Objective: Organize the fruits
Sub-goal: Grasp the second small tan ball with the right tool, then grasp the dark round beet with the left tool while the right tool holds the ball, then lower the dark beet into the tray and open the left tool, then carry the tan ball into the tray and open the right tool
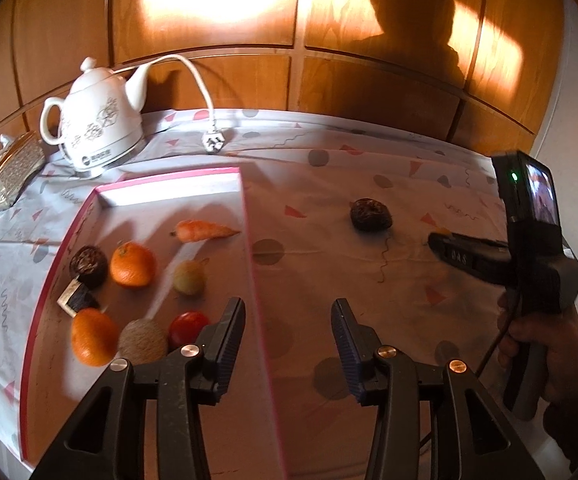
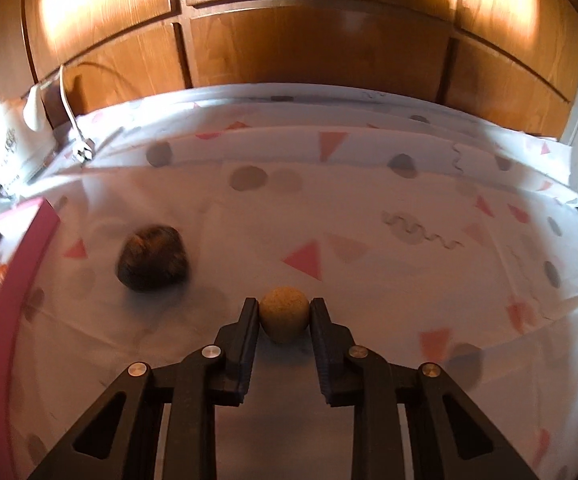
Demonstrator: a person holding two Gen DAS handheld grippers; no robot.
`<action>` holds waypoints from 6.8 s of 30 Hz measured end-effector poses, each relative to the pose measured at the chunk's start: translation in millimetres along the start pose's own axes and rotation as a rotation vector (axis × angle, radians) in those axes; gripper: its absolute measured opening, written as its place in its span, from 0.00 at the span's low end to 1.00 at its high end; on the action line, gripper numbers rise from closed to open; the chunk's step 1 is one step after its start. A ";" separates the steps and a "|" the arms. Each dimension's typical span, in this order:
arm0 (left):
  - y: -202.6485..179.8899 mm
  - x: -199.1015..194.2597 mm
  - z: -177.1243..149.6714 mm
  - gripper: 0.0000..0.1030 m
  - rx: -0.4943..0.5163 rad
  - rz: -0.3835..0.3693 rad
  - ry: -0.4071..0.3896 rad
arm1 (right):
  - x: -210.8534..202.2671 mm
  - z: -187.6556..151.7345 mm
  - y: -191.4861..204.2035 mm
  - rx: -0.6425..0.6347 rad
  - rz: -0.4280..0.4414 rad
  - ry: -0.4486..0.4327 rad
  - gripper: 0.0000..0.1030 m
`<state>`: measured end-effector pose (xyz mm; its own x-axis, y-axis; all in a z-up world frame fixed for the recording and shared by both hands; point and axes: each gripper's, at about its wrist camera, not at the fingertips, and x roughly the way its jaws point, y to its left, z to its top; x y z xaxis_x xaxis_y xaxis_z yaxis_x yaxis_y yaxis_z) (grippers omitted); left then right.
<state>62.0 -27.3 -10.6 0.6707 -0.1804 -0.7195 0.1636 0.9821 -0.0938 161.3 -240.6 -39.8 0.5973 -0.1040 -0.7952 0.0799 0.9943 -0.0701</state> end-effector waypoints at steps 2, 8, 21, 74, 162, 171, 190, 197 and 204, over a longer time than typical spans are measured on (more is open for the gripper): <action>-5.8 4.3 5.1 0.45 -0.001 -0.012 0.005 | -4.2 -4.7 -6.9 -0.005 -0.026 -0.002 0.25; -23.4 27.3 23.1 0.45 -0.020 -0.051 0.044 | -9.0 -13.5 -27.2 0.040 -0.045 -0.022 0.25; -65.6 95.2 59.2 0.54 -0.007 -0.069 0.097 | -8.3 -16.0 -33.4 0.089 0.011 -0.048 0.25; -59.8 75.5 -4.0 0.49 0.041 -0.069 0.026 | -7.2 -18.1 -30.9 0.079 -0.004 -0.043 0.25; 94.1 -34.1 -30.7 0.50 -0.223 0.222 -0.094 | -16.1 -17.2 3.4 -0.024 -0.043 -0.013 0.25; 104.1 -37.8 -31.7 0.50 -0.248 0.235 -0.101 | -43.5 -24.0 84.8 -0.149 0.173 -0.031 0.25; 123.3 -46.2 -36.2 0.50 -0.294 0.244 -0.120 | -72.4 -10.4 206.6 -0.271 0.462 -0.027 0.25; 126.6 -44.5 -37.9 0.50 -0.302 0.250 -0.115 | -50.0 -14.1 222.3 -0.299 0.455 0.035 0.26; 127.3 -43.1 -37.9 0.50 -0.304 0.254 -0.111 | -48.6 -19.0 224.5 -0.307 0.478 0.045 0.35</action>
<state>26.5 107.6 -17.6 0.7392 0.0811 -0.6686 -0.2273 0.9645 -0.1344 135.0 -11.9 -28.3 0.4755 0.3531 -0.8058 -0.4304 0.8922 0.1370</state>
